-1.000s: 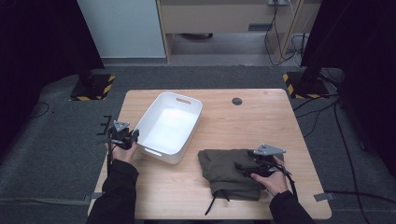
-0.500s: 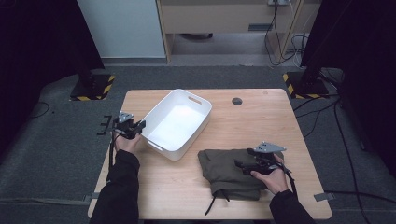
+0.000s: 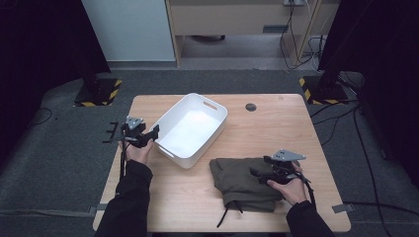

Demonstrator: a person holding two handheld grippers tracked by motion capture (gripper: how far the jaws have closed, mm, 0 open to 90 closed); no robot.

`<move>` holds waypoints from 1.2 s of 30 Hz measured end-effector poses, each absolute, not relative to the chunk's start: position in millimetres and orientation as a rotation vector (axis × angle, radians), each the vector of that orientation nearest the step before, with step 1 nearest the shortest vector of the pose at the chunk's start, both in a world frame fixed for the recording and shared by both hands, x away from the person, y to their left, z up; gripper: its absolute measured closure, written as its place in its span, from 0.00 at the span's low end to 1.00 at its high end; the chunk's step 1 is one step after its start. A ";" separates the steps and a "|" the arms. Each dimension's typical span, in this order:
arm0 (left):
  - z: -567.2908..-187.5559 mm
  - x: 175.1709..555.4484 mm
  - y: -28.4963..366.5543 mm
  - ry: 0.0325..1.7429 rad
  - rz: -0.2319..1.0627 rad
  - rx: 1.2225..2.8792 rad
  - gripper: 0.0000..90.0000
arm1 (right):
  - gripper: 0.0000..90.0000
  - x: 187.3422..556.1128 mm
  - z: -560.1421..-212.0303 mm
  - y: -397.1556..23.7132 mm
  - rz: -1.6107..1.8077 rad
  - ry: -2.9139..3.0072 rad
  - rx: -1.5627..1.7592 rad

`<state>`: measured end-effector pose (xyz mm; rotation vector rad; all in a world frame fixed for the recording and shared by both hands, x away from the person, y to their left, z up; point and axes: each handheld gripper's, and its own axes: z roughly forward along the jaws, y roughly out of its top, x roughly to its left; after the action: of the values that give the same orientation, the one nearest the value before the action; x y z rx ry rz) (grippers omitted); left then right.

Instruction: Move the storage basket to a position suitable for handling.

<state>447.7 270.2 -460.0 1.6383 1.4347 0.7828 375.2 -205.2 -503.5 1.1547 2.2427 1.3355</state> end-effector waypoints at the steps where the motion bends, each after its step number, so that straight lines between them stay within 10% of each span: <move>1: -460.0 447.7 270.2 1.435 0.783 1.638 0.45 | 0.23 375.2 -503.5 -205.2 1.335 2.243 1.155; 21: -477.5 434.9 251.0 1.577 0.725 1.598 0.53 | 0.23 375.0 -505.1 -205.7 1.323 2.249 1.155; 36: -483.5 474.7 246.0 1.519 0.711 1.596 0.79 | 0.25 377.7 -505.3 -207.6 1.322 2.238 1.165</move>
<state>474.7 246.0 -483.5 1.5958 1.5188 0.7112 377.7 -207.6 -505.3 1.1646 2.2385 1.3220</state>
